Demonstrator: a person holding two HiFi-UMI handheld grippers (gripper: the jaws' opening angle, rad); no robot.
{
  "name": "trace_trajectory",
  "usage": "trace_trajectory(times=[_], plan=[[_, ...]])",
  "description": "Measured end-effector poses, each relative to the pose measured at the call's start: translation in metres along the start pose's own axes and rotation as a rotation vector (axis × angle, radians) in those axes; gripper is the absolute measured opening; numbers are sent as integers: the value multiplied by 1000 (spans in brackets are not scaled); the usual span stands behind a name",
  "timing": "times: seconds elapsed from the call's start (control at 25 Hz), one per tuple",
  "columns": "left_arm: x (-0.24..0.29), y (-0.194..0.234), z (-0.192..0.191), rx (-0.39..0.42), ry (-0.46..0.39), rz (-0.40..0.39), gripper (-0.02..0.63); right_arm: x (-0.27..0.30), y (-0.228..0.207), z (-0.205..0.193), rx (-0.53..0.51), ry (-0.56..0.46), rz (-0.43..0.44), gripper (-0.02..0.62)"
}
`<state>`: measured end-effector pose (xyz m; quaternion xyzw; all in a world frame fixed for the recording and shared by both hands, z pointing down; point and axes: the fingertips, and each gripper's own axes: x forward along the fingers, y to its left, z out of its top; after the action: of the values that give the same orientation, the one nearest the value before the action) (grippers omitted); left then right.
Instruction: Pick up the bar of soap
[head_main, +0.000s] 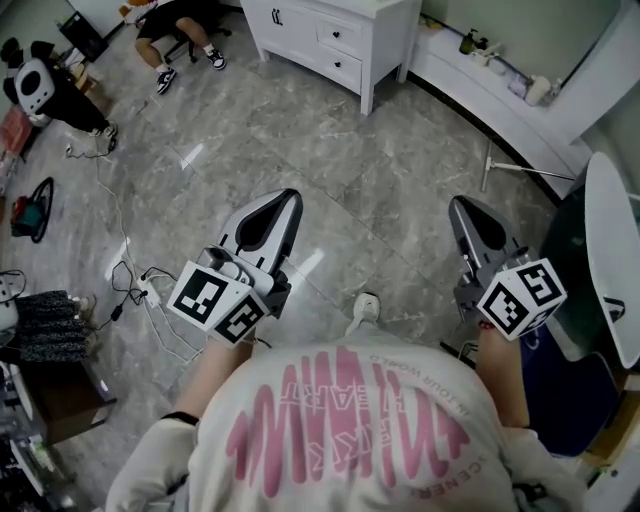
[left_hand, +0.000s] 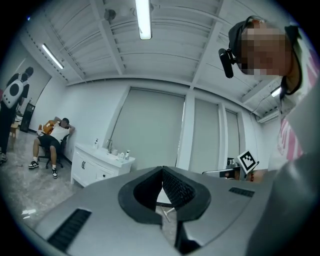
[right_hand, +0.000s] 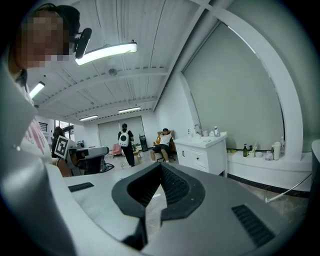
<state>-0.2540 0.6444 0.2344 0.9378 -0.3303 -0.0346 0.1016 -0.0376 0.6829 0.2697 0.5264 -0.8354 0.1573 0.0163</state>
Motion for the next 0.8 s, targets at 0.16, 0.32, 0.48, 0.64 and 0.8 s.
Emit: trace_trajectory(times=[0.16, 0.32, 0.48, 0.64, 0.8], plan=[[49, 16, -6, -4, 20, 4, 8, 27, -42, 12, -4, 14, 11, 12], [88, 31, -9, 10, 26, 12, 8, 47, -77, 19, -10, 27, 13, 12], [114, 45, -5, 11, 37, 17, 8, 69, -100, 29, 4, 28, 18, 12], [141, 72, -1, 10, 27, 21, 8, 102, -111, 35, -9, 28, 38, 12], [188, 103, -2, 12, 28, -20, 8, 135, -139, 43, -1, 19, 11, 12]])
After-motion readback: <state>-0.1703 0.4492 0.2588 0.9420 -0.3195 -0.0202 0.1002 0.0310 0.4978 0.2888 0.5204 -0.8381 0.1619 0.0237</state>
